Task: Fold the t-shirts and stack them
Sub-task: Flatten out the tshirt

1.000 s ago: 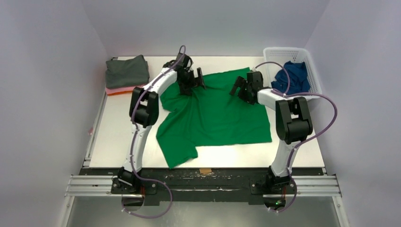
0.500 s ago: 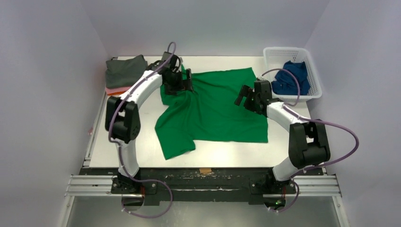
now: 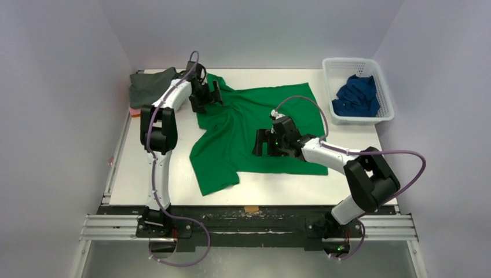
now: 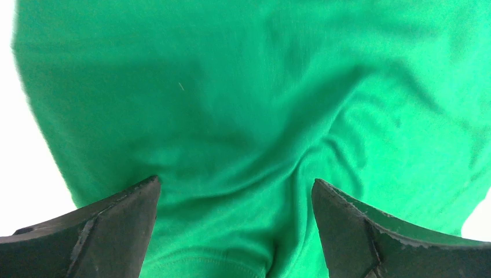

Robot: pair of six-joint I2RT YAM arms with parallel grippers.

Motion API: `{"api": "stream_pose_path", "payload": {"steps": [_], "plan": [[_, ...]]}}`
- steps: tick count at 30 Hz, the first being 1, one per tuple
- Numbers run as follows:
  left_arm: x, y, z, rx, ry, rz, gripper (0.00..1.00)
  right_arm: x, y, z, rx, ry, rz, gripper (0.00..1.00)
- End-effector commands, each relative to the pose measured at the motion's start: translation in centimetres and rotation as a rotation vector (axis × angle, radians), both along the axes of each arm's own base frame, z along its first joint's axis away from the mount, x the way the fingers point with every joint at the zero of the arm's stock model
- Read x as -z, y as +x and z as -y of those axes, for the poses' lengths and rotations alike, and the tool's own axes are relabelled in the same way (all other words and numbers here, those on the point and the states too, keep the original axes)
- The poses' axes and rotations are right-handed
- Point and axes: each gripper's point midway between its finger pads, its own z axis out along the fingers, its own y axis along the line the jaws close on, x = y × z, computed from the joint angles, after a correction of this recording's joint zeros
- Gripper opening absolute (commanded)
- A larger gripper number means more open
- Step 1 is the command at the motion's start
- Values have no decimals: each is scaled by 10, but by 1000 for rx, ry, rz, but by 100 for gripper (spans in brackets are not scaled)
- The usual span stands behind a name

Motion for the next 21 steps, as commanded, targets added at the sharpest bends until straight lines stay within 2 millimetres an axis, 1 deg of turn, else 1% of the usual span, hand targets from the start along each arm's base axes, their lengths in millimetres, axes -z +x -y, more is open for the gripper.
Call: {"api": "stream_pose_path", "payload": {"steps": [1, 3, 5, 8, 11, 16, 18, 21], "plan": [[-2, 11, 4, -61, -125, -58, 100, -27, 19, -2, 28, 36, 82, 96], [3, 20, 2, -111, -183, -66, 100, -27, 20, 1, 39, 20, 90, 96], [0, 33, -1, -157, -245, -43, 100, -29, 22, 5, 49, 6, 98, 96], [-3, 60, -3, -206, -314, 18, 100, -32, 22, 6, 50, 5, 106, 96], [-5, 86, -9, -242, -360, 49, 100, -34, 23, 16, 85, -35, 115, 96], [-8, 128, -29, -340, -406, 149, 100, -40, 26, 40, 161, -112, 158, 98], [-9, 141, -38, -374, -397, 178, 100, -41, 28, 49, 190, -144, 168, 99], [-10, 157, -58, -443, -354, 226, 100, -40, 32, 60, 222, -177, 177, 99]]}}
